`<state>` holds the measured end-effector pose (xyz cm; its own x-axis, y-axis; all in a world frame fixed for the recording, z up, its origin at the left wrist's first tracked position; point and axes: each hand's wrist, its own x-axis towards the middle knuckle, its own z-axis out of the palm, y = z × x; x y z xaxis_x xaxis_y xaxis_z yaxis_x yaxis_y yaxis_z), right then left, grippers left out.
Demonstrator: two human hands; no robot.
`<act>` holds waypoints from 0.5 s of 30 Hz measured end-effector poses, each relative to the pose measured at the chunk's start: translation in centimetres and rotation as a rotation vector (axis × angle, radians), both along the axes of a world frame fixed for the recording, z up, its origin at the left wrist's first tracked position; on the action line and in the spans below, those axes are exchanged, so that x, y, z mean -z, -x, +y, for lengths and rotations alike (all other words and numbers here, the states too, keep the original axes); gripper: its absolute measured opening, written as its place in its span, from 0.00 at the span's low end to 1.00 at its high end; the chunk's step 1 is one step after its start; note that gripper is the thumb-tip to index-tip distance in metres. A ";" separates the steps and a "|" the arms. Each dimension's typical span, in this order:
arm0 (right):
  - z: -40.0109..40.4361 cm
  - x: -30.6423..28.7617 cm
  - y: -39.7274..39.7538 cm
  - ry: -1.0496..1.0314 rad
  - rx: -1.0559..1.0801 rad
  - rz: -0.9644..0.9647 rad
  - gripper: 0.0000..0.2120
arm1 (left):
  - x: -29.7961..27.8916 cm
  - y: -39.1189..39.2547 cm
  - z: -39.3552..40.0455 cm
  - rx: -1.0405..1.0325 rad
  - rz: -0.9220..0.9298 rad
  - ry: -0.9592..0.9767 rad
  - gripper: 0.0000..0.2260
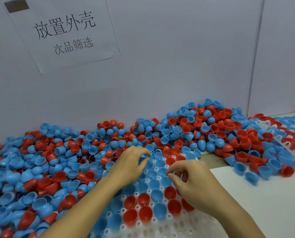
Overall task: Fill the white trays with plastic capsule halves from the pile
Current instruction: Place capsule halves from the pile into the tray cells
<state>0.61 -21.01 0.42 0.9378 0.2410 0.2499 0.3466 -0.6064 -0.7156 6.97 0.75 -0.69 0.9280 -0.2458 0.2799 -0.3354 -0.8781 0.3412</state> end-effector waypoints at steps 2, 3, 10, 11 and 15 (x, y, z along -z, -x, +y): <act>0.1 0.1 -0.1 0.004 -0.004 0.000 0.05 | 0.1 -0.1 0.3 -0.004 -0.019 -0.003 0.05; 0.1 0.1 -0.1 0.005 -0.005 0.000 0.05 | 0.2 0.0 0.4 0.008 -0.019 -0.012 0.04; 0.3 0.1 -0.1 0.009 -0.012 0.003 0.05 | 0.5 0.3 -0.1 0.105 -0.042 -0.077 0.08; 0.3 0.1 -0.2 0.009 -0.012 0.004 0.05 | 0.5 0.2 -0.1 0.107 -0.044 -0.088 0.08; 0.3 0.1 -0.3 0.012 -0.017 0.012 0.05 | 0.3 0.3 -0.2 0.088 -0.049 -0.070 0.07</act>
